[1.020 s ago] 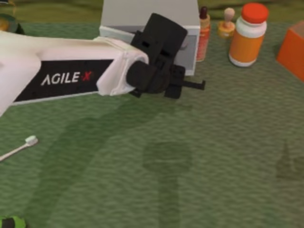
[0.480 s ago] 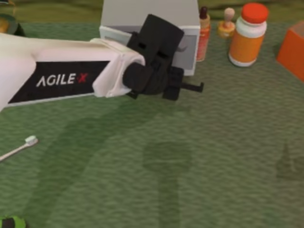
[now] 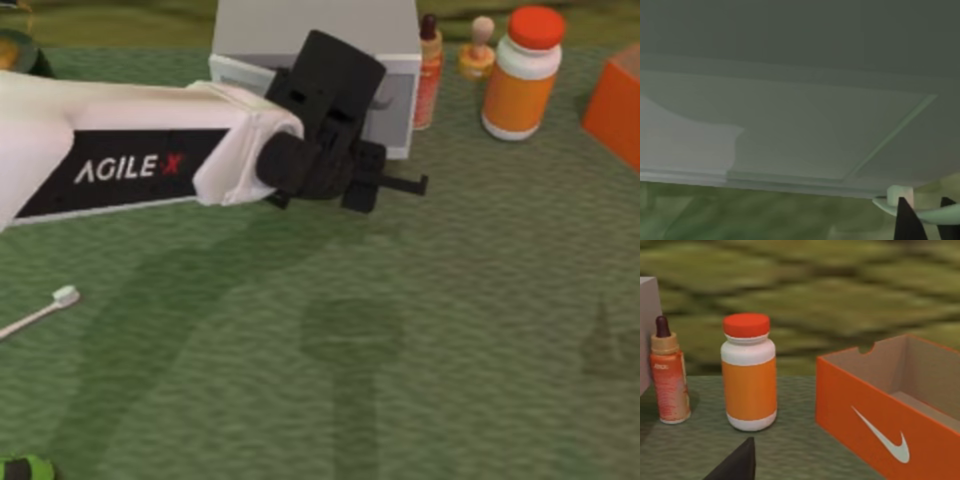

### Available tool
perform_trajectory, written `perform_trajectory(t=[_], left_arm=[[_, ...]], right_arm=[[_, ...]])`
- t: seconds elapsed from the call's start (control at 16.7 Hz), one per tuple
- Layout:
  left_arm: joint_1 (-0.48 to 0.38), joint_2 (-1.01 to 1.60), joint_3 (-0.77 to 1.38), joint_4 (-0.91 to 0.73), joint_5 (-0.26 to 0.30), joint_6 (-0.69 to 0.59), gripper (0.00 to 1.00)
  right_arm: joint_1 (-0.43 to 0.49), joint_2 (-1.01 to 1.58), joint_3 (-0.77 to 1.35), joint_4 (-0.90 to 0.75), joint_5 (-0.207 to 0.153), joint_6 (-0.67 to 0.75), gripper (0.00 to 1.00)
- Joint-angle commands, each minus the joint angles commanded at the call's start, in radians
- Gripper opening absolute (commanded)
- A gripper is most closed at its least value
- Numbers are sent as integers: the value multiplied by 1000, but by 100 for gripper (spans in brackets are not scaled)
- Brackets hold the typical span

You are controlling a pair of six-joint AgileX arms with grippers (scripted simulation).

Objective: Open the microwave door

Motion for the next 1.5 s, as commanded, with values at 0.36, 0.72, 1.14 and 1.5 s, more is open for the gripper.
perform_trajectory(t=[0.36,0.72,1.14,1.5], left_arm=[[0,0,0,0,0,0,0],[0,0,0,0,0,0,0],[-7,1,1,0,9,-3,0],[9,-23,-34,17,29,35,0]], right_arm=[[0,0,0,0,0,0,100],[0,0,0,0,0,0,100],[0,0,0,0,0,0,100],[0,0,0,0,0,0,100]])
